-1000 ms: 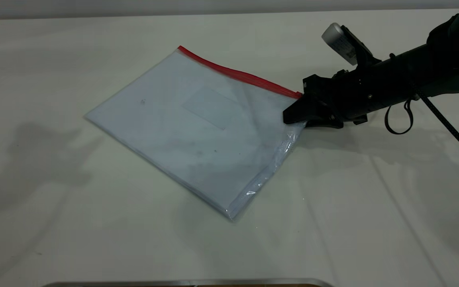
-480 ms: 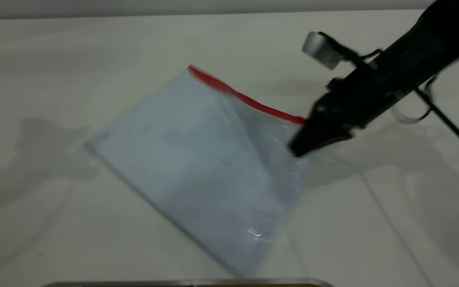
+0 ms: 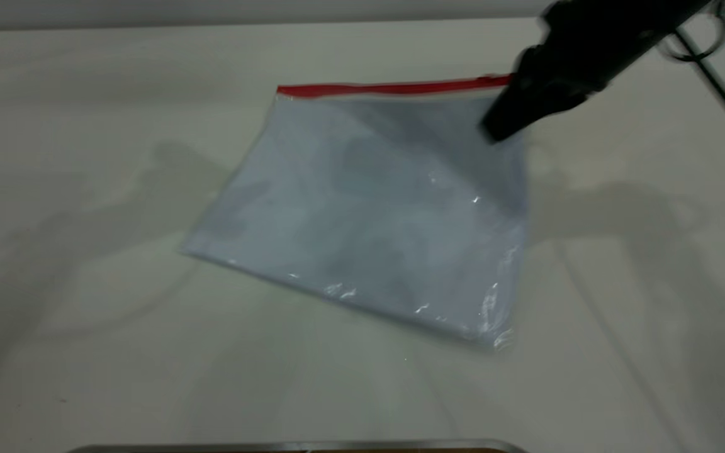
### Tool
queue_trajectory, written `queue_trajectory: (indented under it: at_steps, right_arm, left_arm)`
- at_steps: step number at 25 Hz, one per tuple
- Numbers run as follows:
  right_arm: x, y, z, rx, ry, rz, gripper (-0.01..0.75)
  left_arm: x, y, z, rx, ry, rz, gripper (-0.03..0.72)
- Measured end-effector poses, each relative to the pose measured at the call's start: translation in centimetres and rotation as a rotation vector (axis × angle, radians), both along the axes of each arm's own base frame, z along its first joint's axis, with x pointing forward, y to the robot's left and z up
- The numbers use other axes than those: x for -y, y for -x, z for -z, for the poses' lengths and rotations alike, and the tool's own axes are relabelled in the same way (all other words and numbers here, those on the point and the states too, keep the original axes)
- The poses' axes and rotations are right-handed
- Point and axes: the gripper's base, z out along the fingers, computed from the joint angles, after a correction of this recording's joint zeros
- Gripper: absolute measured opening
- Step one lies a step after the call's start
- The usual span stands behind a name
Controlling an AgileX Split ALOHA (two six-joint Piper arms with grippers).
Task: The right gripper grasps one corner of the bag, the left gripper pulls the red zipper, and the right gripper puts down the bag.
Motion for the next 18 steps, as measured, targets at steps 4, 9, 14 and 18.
queue_trajectory:
  at_steps: [4,9,14,18]
  right_arm:
    - [-2.2,1.1,-0.4,0.005,0.016,-0.097,0.033]
    - [-1.4,0.3,-1.4,0.084,0.077,-0.048,0.033]
    - [-3.3,0.8,-1.6,0.133,0.06,-0.106,0.033]
    - [-5.8,2.0,-1.7,0.13,0.033,-0.158,0.033]
  left_arm:
    - [1.8,-2.6,1.0,-0.023,0.057,0.098,0.482]
    - [3.4,-4.6,2.6,-0.06,0.104,0.2,0.482]
    - [5.0,-5.1,3.3,-0.032,0.046,0.358,0.482]
    - [6.8,-4.8,4.5,-0.037,0.016,0.522,0.482]
